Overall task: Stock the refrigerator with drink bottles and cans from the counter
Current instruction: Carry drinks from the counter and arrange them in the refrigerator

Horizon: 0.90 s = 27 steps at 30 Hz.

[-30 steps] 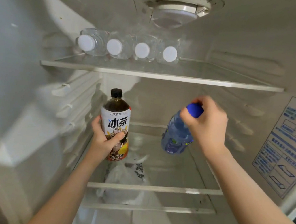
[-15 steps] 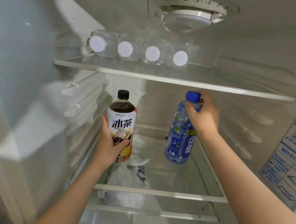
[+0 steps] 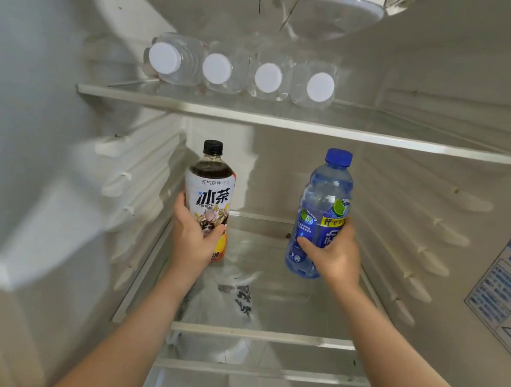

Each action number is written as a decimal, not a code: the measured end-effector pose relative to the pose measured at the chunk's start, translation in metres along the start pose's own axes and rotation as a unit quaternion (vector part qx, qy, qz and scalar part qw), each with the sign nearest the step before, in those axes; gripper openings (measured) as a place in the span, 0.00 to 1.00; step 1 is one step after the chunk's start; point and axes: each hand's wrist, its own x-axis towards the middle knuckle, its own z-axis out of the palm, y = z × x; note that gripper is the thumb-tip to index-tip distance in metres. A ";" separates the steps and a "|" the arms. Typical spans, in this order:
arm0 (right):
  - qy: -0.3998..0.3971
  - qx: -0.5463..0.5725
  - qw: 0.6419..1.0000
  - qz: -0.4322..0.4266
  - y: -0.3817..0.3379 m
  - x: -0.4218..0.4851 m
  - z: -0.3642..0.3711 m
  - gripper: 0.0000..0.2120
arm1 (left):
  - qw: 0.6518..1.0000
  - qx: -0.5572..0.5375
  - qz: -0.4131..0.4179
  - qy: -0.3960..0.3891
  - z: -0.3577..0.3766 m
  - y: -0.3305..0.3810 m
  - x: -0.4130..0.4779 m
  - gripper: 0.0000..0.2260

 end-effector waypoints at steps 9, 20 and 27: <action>0.088 -0.026 0.996 0.022 0.009 0.045 0.030 0.35 | 0.996 0.074 -0.005 0.049 0.021 -0.013 0.055 0.38; 0.036 -0.179 0.981 0.070 0.034 0.047 0.037 0.33 | 0.961 0.229 -0.103 0.114 0.037 -0.020 0.062 0.43; 0.070 -0.221 0.967 0.105 0.032 0.055 0.046 0.33 | 0.973 0.177 -0.080 0.128 0.040 -0.026 0.054 0.37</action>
